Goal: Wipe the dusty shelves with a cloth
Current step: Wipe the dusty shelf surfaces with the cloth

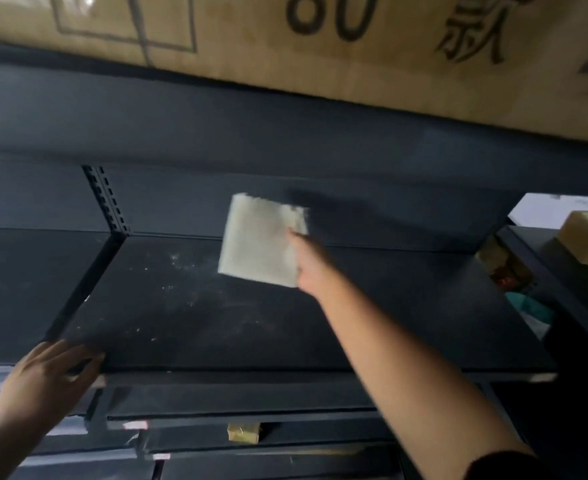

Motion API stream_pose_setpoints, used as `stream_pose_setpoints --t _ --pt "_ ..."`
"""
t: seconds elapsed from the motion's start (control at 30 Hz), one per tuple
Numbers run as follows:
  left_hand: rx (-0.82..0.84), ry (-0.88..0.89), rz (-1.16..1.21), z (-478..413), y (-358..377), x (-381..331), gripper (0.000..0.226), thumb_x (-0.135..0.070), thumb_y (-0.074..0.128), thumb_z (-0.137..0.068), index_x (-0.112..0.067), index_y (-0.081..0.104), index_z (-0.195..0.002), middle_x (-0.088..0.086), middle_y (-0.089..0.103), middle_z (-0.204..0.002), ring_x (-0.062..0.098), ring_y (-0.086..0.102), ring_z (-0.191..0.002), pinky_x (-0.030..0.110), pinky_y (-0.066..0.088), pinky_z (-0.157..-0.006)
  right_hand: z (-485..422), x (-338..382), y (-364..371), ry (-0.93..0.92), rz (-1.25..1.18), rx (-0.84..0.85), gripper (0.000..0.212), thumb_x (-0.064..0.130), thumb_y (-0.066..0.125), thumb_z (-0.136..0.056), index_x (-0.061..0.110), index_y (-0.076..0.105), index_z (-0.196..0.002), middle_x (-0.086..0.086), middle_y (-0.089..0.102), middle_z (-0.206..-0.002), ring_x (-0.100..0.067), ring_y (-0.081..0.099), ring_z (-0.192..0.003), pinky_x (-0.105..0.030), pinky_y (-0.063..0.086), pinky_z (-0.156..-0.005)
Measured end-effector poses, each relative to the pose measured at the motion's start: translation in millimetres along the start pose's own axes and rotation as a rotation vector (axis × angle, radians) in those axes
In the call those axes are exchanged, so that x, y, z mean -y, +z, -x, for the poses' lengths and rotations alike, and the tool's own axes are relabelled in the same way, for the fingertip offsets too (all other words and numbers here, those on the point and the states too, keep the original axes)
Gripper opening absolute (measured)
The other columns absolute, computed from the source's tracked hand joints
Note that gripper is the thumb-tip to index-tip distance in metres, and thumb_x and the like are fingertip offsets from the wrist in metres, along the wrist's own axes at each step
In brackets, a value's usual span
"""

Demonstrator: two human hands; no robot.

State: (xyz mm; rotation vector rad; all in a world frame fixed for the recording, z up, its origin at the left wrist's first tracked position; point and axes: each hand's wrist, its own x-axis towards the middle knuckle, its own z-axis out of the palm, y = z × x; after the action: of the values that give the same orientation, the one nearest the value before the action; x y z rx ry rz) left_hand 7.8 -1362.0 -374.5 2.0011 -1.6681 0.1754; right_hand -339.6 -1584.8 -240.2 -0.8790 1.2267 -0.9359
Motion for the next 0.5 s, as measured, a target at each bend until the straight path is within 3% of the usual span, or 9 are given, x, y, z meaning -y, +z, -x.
stream_pose_setpoints --t 0.1,0.2,0.27,0.33,0.43,0.5 --pt "0.005 -0.012 0.007 2 -3 -3 0.034 -0.045 0.052 -0.08 -0.021 0.076 -0.082 0.001 0.065 -0.08 0.031 0.058 -0.072 0.044 0.049 -0.066 -25 23 -101 -0.143 0.016 -0.265 0.022 0.023 0.06 -0.087 0.009 0.064 -0.103 -0.018 0.067 -0.114 -0.031 0.067 -0.091 -0.053 0.053 -0.09" --pt "-0.049 -0.003 0.01 1 -13 -22 0.034 -0.042 0.051 -0.079 -0.019 0.076 -0.08 0.002 0.064 -0.074 0.032 0.057 -0.068 0.04 0.047 -0.061 -36 37 -192 -0.262 0.455 -0.648 0.037 0.029 0.052 -0.082 0.006 0.062 -0.108 -0.025 0.065 -0.117 -0.038 0.062 -0.104 -0.047 0.049 -0.091" --pt "-0.069 0.004 -0.018 2 -18 -32 0.036 -0.04 0.05 -0.078 -0.016 0.076 -0.076 0.004 0.064 -0.07 0.034 0.057 -0.067 0.035 0.041 -0.057 -33 27 -221 -0.251 0.794 -0.771 0.035 0.022 0.046 -0.089 -0.001 0.058 -0.112 -0.032 0.06 -0.117 -0.046 0.057 -0.108 -0.047 0.045 -0.091" --pt "-0.047 -0.006 -0.026 4 -24 -35 0.038 -0.042 0.048 -0.077 -0.015 0.075 -0.074 0.003 0.064 -0.069 0.033 0.059 -0.067 0.03 0.036 -0.056 -27 0 -218 -0.206 0.982 -0.764 0.033 0.014 0.043 -0.093 -0.004 0.053 -0.119 -0.035 0.058 -0.117 -0.049 0.056 -0.107 -0.047 0.044 -0.089" --pt "-0.035 0.004 -0.052 5 -29 -31 0.037 -0.043 0.047 -0.078 -0.02 0.076 -0.076 -0.001 0.067 -0.071 0.03 0.062 -0.068 0.034 0.045 -0.053 -10 -46 -156 -0.218 1.104 -0.612 0.028 0.013 0.043 -0.094 -0.004 0.056 -0.113 -0.033 0.064 -0.108 -0.046 0.061 -0.098 -0.043 0.047 -0.083" --pt "-0.027 0.027 -0.057 6 -32 -28 0.035 -0.043 0.048 -0.078 -0.022 0.077 -0.077 -0.002 0.068 -0.071 0.029 0.063 -0.066 0.034 0.047 -0.051 13 -86 -84 -0.365 1.152 -0.532 0.02 0.009 0.053 -0.087 -0.001 0.063 -0.101 -0.027 0.07 -0.095 -0.042 0.066 -0.085 -0.039 0.051 -0.074"
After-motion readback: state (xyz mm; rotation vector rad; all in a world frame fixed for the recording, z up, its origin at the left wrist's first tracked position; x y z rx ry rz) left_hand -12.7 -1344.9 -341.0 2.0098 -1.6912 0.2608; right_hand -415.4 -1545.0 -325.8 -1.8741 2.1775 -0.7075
